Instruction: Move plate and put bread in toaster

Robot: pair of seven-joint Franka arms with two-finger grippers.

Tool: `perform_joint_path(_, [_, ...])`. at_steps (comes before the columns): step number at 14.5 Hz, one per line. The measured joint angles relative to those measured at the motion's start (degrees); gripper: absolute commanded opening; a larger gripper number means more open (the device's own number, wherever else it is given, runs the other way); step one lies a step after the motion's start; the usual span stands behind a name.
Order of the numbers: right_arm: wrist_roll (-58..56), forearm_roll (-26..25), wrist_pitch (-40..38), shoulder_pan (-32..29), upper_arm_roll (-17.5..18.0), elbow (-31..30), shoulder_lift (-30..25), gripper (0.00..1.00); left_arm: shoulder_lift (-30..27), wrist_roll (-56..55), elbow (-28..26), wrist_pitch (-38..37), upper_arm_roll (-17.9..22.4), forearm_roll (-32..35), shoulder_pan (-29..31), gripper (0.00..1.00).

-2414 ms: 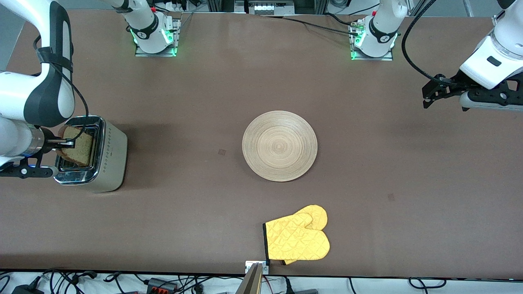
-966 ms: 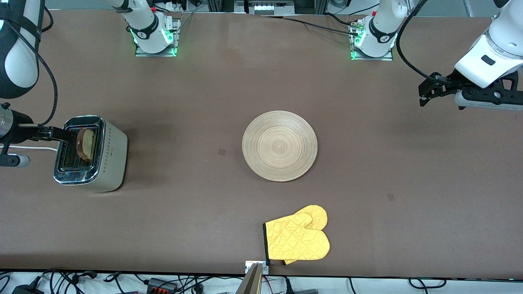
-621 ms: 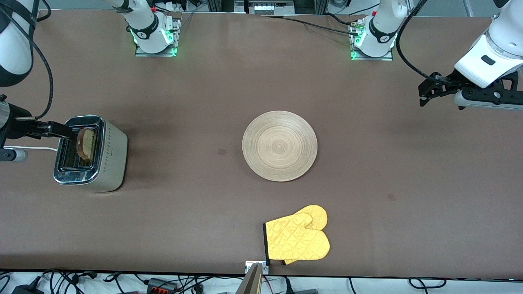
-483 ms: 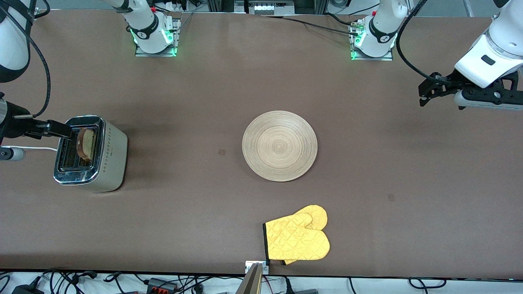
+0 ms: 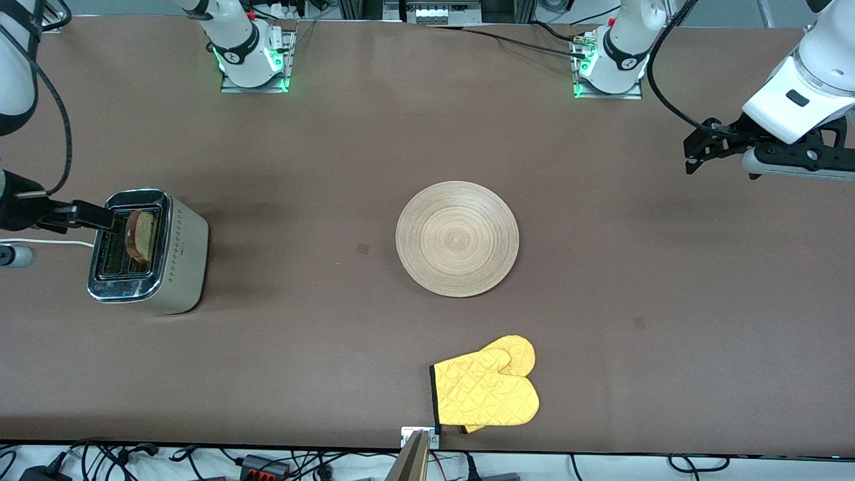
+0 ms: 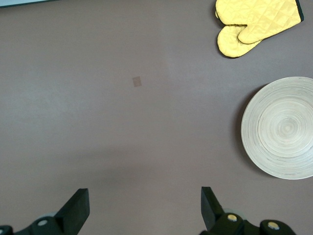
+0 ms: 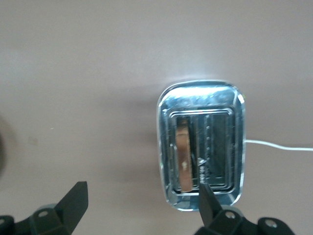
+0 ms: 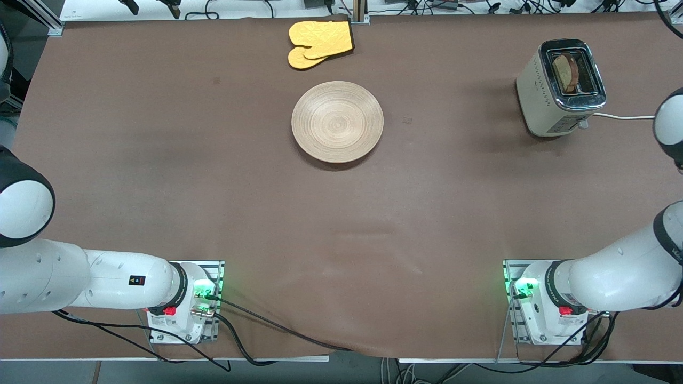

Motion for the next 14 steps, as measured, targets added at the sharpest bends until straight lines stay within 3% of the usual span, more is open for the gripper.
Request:
perform_joint_path(1, [0.2,-1.0,0.1,-3.5,3.8,0.0,-0.6,1.0,0.0,0.0,0.0,0.0,0.0,0.0,0.0,1.0])
perform_joint_path(3, [1.3,-1.7,0.1,-6.9,7.6,0.0,-1.7,1.0,0.0,0.0,0.0,0.0,-0.1,0.0,0.0,1.0])
perform_joint_path(6, [2.4,-2.7,0.1,-7.2,8.6,-1.1,-3.1,1.0,0.0,0.0,0.0,0.0,-0.1,0.0,0.0,1.0])
perform_joint_path(11, [2.4,-6.1,4.7,-7.2,9.2,-14.6,-12.0,1.0,0.0,0.0,0.0,0.0,-0.2,0.0,0.0,1.0])
perform_joint_path(14, [2.4,-6.3,5.4,-7.2,9.4,-19.0,-15.4,1.0,0.0,0.0,0.0,0.0,-0.2,0.0,0.0,1.0])
